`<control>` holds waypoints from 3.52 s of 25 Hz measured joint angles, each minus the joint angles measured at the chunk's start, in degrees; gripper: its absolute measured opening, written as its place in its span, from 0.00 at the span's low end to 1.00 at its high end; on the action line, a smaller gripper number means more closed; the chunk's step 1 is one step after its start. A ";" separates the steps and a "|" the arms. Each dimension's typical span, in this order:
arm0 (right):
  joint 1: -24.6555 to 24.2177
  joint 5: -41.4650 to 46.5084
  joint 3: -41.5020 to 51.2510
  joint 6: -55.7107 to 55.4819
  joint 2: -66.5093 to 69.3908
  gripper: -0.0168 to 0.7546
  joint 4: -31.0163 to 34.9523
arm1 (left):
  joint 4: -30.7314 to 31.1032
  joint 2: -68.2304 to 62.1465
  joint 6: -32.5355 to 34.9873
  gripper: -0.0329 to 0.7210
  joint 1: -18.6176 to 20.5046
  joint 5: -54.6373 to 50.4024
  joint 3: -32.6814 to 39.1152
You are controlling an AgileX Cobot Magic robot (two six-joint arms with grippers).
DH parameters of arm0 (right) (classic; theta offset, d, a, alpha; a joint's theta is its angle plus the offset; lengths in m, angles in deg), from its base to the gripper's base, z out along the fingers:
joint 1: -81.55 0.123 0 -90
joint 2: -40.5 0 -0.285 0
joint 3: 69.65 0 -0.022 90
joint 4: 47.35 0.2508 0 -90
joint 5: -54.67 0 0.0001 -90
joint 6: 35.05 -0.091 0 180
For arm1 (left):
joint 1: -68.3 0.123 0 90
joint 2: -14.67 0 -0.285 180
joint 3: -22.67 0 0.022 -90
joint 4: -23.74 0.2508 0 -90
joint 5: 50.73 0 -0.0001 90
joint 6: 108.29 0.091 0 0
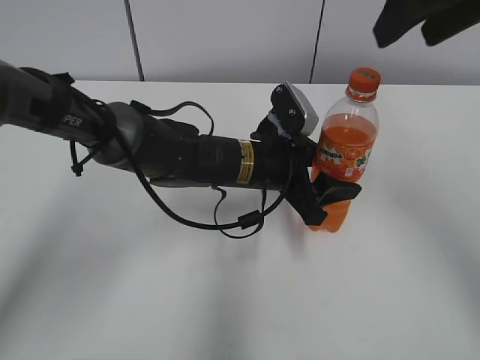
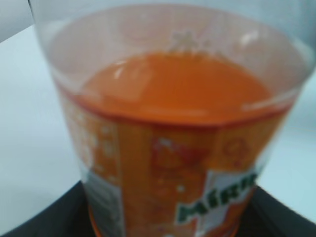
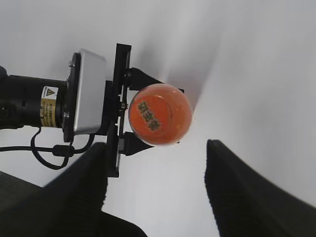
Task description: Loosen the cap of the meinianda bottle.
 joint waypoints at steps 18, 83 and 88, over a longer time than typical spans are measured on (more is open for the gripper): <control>1.86 0.00 -2.33 -1.23 8.65 0.63 -0.63 | 0.00 0.00 0.00 0.61 0.00 0.00 0.00; 1.97 0.10 -2.58 87.13 10.87 0.37 0.51 | -0.41 0.00 -0.15 0.61 0.00 -0.17 0.00; 1.97 0.10 -2.58 91.11 10.87 0.37 0.90 | -0.41 0.00 -0.15 0.61 0.00 -0.17 0.00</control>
